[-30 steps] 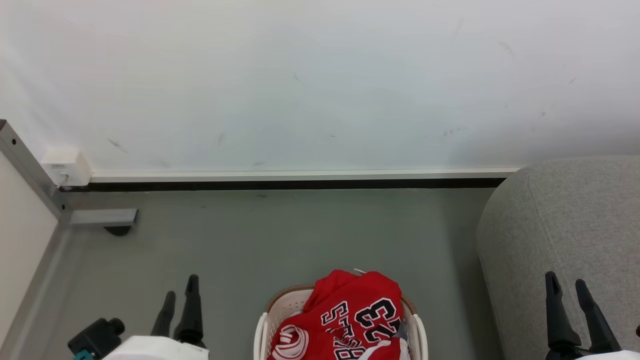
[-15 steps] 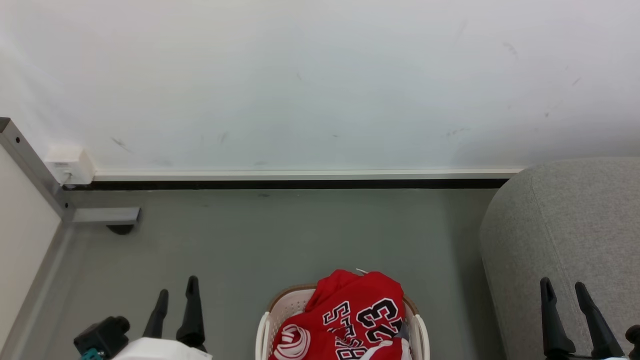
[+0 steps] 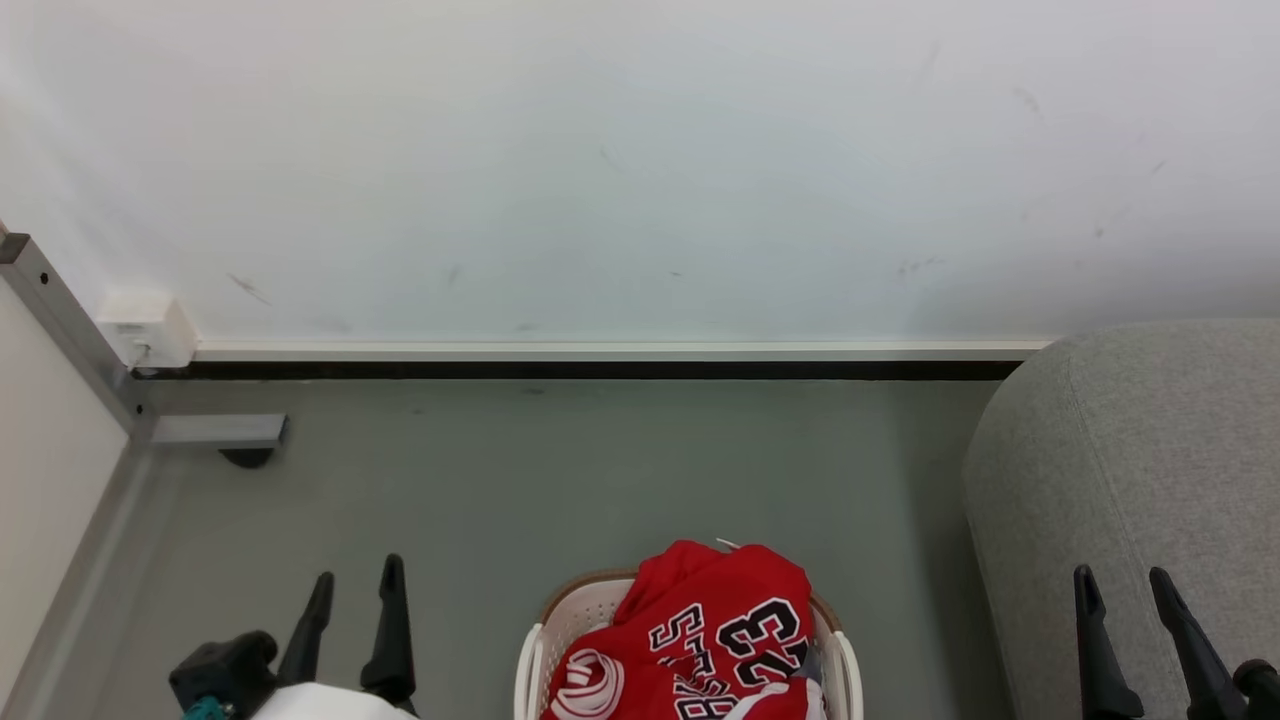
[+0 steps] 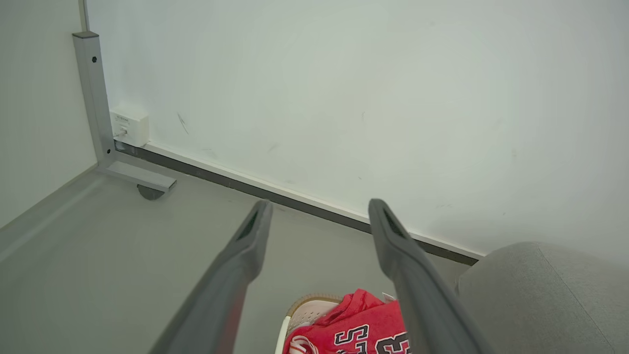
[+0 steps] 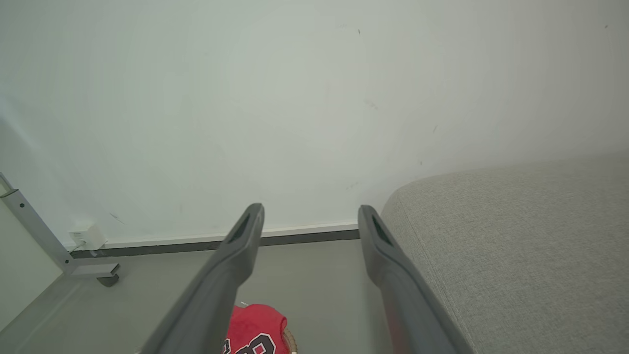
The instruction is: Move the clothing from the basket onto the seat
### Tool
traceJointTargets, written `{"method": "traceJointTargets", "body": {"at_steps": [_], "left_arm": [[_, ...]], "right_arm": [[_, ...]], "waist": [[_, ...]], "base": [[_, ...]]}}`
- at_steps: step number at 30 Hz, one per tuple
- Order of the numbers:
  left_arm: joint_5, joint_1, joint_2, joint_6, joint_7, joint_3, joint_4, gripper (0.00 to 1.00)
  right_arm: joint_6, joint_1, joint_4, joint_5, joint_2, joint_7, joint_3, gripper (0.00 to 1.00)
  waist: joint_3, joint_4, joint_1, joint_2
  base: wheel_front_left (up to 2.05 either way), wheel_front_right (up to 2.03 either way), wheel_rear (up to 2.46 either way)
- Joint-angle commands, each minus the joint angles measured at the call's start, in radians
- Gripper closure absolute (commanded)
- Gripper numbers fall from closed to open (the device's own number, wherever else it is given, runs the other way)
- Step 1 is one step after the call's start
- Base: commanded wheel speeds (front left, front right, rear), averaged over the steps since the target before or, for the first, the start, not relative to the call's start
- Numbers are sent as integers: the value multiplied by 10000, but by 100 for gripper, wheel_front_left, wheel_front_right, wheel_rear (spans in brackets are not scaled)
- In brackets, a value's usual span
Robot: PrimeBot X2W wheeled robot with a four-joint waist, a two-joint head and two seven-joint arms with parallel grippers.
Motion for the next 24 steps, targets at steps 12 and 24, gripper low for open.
{"method": "traceJointTargets", "body": {"at_steps": [12,24], "left_arm": [[1492,33,303,-406,-333,-285,88,0],[2444,106,517,-601,-603,-368,226,0]], "right_arm": [[-16,119,166,-1120,-3,-340,-63,0],[-18,183,424,-1783,114,-575,-174,0]], "waist": [[-1,89,-1,-1],[16,159,-1,-1]], "base": [[0,0,0],[0,0,0]]}}
